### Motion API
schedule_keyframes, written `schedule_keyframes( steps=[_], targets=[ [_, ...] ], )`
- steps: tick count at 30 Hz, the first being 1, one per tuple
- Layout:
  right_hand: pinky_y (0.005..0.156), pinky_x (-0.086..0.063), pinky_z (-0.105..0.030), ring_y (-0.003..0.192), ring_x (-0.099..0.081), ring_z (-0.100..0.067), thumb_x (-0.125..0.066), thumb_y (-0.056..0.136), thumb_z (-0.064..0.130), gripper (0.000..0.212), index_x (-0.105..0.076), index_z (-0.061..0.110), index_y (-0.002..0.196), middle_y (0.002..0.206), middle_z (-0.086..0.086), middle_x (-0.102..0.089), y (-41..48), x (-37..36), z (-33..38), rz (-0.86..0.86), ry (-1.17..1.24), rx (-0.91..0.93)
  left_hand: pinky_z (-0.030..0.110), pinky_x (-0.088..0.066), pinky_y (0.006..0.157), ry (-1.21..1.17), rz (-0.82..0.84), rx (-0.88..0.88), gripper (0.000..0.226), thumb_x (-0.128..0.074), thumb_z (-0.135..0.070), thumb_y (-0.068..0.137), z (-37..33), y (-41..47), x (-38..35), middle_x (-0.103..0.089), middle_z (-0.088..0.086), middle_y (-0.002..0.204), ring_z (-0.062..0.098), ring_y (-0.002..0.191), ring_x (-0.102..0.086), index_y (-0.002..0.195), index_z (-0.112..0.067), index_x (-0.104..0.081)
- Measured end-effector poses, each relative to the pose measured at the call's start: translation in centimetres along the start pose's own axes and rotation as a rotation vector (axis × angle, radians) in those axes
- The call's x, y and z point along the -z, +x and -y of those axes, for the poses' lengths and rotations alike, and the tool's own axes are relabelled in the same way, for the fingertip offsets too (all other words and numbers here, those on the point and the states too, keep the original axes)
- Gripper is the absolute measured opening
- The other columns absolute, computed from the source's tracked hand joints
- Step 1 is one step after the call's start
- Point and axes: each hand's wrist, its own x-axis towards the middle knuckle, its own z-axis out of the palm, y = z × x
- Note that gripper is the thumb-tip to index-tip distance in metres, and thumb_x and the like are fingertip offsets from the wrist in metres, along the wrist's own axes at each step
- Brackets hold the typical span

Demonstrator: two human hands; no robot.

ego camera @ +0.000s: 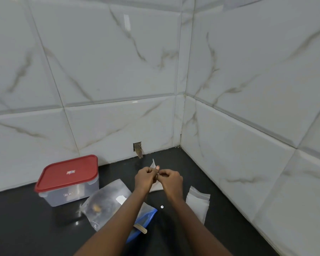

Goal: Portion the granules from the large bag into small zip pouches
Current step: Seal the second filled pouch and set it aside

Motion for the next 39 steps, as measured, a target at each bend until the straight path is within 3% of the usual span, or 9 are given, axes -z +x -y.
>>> schedule_keyframes(
  steps=[2,5,9,14,20,29,31,34,39],
  targets=[
    [0.065,-0.052,-0.012,0.069,-0.065,-0.005,-0.068,0.083,0.011,0.015,-0.073,0.007,0.096,0.078,0.002,-0.069,-0.7,0.6,0.7,0.027,0.13,-0.042,0.026,-0.05,0.062,-0.082,0.036,0.02,0.03,-0.06,-0.03,0.09,-0.5,-0.7,0.7,-0.061,0.008,0.066,0.014,0.058,-0.054,0.083,-0.001,-0.066],
    [0.076,-0.06,-0.03,0.076,-0.073,-0.022,-0.071,0.08,0.004,0.012,-0.07,0.001,0.092,0.081,-0.012,-0.073,-1.7,1.5,1.5,0.11,0.416,-0.103,0.024,-0.047,0.057,-0.199,0.097,0.047,0.026,-0.063,-0.027,0.088,-1.0,-1.7,1.4,-0.057,0.006,0.058,0.013,0.052,-0.048,0.077,-0.003,-0.067],
    [0.07,-0.059,-0.027,0.072,-0.071,-0.019,-0.072,0.08,0.001,0.011,-0.066,0.002,0.089,0.082,-0.015,-0.071,-2.8,2.5,2.3,0.153,0.542,-0.136,0.02,-0.045,0.054,-0.203,0.133,0.011,0.023,-0.061,-0.022,0.09,-1.7,-3.2,2.1,-0.056,0.005,0.059,0.011,0.051,-0.046,0.081,-0.002,-0.068],
    [0.069,-0.06,-0.032,0.083,-0.069,-0.026,-0.076,0.076,0.007,0.02,-0.062,0.007,0.091,0.096,-0.021,-0.069,-3.3,3.3,2.9,0.193,0.42,-0.138,0.019,-0.043,0.054,-0.106,0.194,-0.043,0.025,-0.048,-0.013,0.096,-2.0,-4.4,3.2,-0.055,0.005,0.061,0.011,0.053,-0.047,0.077,-0.006,-0.063],
    [0.055,-0.055,-0.023,0.072,-0.068,-0.019,-0.065,0.085,0.004,0.003,-0.065,0.005,0.088,0.087,-0.016,-0.069,-4.0,4.0,3.9,0.283,0.281,-0.17,0.021,-0.041,0.058,0.063,0.241,-0.131,0.03,-0.045,-0.015,0.098,-2.1,-5.3,4.4,-0.056,0.002,0.064,0.011,0.06,-0.048,0.072,-0.012,-0.062],
    [0.061,-0.06,-0.025,0.057,-0.064,-0.01,-0.057,0.084,-0.001,0.014,-0.065,0.01,0.087,0.073,-0.005,-0.066,-4.8,4.0,4.6,0.094,-0.082,-0.043,0.019,-0.033,0.051,0.252,0.103,-0.226,0.035,-0.058,-0.014,0.083,-2.7,-6.1,5.4,-0.047,0.001,0.051,0.009,0.05,-0.04,0.049,-0.013,-0.05],
    [0.069,-0.058,-0.024,0.064,-0.063,-0.01,-0.06,0.081,0.003,0.018,-0.066,0.016,0.092,0.083,-0.004,-0.069,-4.7,4.0,4.5,0.054,-0.269,0.058,0.019,-0.033,0.051,0.27,0.11,-0.243,0.035,-0.061,-0.017,0.081,-2.6,-6.1,5.6,-0.046,0.001,0.05,0.009,0.05,-0.039,0.048,-0.013,-0.051],
    [0.062,-0.041,-0.008,0.066,-0.053,0.0,-0.063,0.081,0.006,0.024,-0.07,0.014,0.103,0.097,-0.002,-0.069,-5.2,3.7,4.8,0.177,-0.416,0.224,0.017,-0.032,0.052,0.288,0.163,-0.249,0.038,-0.062,-0.024,0.084,-2.6,-6.3,5.6,-0.045,-0.001,0.051,0.007,0.05,-0.038,0.05,-0.013,-0.051],
    [0.055,-0.037,-0.004,0.06,-0.047,0.002,-0.066,0.08,0.003,0.011,-0.066,0.013,0.085,0.074,0.006,-0.057,-5.6,3.7,4.5,0.248,-0.396,0.311,0.021,-0.03,0.052,0.278,0.193,-0.271,0.039,-0.063,-0.022,0.081,-2.7,-6.7,5.8,-0.041,0.003,0.054,0.009,0.053,-0.034,0.048,-0.012,-0.045]
  ],
)
